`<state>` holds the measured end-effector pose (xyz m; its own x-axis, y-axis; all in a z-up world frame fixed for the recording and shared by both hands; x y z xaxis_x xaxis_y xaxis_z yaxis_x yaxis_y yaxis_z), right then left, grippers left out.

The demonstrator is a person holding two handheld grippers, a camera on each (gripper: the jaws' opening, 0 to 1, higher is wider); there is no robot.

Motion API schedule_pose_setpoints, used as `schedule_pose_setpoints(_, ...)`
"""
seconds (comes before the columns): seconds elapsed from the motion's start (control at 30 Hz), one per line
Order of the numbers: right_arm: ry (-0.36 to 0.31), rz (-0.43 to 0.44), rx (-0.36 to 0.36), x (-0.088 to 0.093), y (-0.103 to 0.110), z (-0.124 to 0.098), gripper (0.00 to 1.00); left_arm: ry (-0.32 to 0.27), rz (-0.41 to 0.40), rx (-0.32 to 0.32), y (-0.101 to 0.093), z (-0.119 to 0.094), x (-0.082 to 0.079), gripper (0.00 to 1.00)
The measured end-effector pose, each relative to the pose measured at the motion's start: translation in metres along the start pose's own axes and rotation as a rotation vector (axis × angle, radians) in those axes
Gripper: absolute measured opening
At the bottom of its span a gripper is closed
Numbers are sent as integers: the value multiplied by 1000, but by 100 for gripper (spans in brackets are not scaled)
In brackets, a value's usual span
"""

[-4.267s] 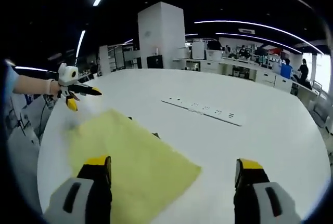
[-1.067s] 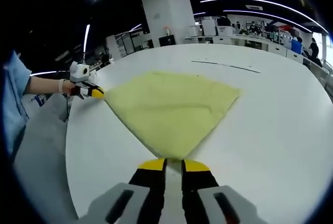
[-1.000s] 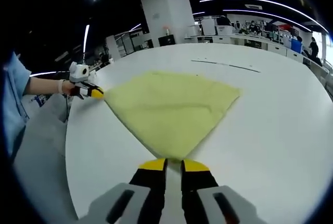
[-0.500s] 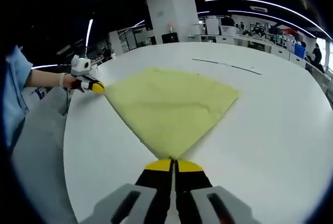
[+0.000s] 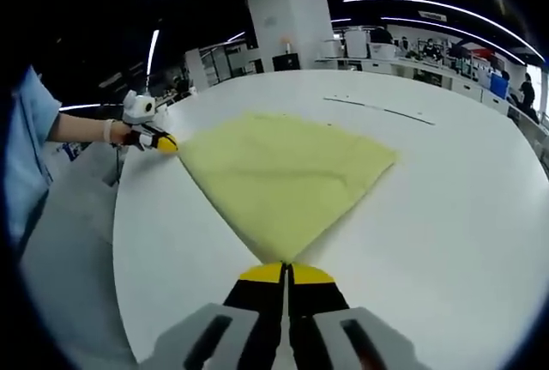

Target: Fold the garment on the visible template until the final outline fits inside the template.

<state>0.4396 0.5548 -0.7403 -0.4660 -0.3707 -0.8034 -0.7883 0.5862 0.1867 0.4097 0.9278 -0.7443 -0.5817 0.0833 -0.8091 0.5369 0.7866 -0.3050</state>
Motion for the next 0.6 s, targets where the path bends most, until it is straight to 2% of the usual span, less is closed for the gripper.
schedule_pose_setpoints(0.23, -2, 33, -7, 11, 13, -8, 0, 10, 8, 17, -14, -12, 11, 0)
schedule_pose_setpoints(0.4, 6, 53, -24, 21, 29, -15, 0, 18, -19, 23, -22, -22, 22, 0)
schedule_pose_setpoints(0.6, 9, 58, -29, 28, 37, -19, 0, 24, -34, 33, -31, -29, 33, 0)
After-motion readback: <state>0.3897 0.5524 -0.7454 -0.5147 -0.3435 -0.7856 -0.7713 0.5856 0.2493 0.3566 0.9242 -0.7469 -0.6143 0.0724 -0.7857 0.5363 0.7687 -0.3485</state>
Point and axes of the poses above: the point that each gripper's makers call its tool centre point, and the gripper's own axes: z roughly forward along the fingers, y roughly to its left, x roughly out of its underside, the point moved 2 cm from there along -z, roughly backward along the fingers, and after that the axes turned 5 degrees about -y, right-handed, at the moved point
